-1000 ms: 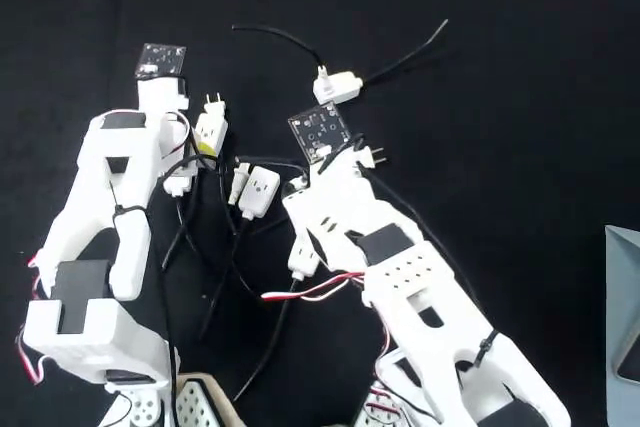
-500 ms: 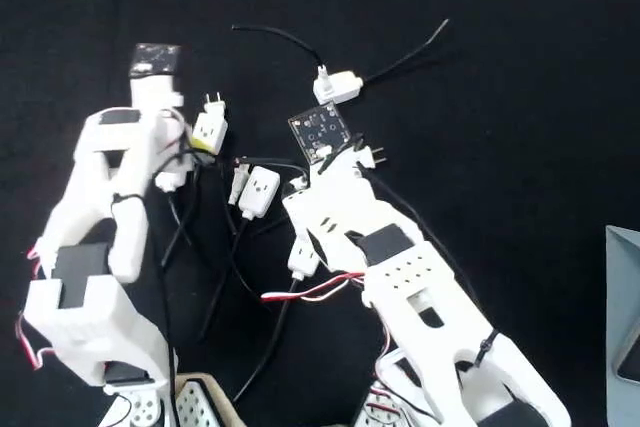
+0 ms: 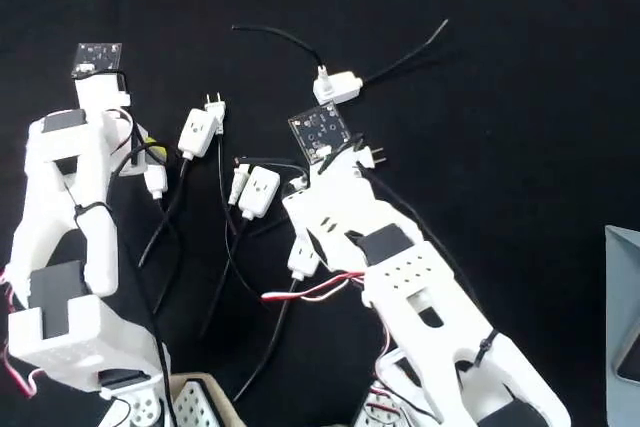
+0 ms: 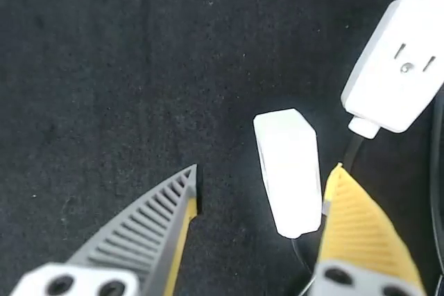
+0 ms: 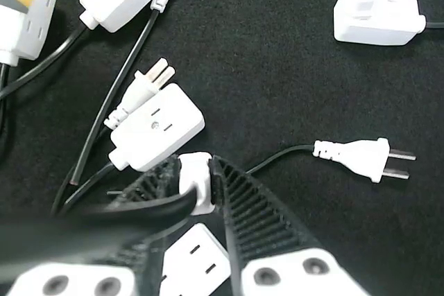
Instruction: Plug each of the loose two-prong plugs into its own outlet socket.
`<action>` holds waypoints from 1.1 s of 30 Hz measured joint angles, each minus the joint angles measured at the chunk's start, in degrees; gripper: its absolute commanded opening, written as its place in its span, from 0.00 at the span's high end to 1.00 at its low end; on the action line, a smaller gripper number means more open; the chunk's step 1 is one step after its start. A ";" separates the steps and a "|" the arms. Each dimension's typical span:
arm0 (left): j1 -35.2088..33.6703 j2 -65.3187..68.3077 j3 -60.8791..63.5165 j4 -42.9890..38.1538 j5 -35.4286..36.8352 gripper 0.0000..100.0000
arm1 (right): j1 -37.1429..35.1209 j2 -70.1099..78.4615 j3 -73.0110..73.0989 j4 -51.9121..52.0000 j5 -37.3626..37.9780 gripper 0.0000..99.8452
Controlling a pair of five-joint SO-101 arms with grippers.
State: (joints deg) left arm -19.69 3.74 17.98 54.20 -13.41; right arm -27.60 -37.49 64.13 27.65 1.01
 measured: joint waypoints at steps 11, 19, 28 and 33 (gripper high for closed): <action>-6.59 4.22 0.00 0.00 -0.09 0.71 | 0.00 0.00 0.18 0.00 0.00 0.99; -9.85 4.31 -0.44 0.35 -2.81 0.71 | 0.00 0.00 0.18 0.00 0.00 0.99; -5.54 -0.88 -0.44 3.78 -0.62 0.71 | 0.00 0.00 0.18 0.00 0.00 0.99; -5.36 -0.88 1.41 -0.62 0.00 0.71 | 0.00 0.00 0.18 0.00 0.00 0.99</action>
State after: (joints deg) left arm -25.05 2.86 19.38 53.58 -13.41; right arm -27.60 -37.49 64.31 27.65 1.01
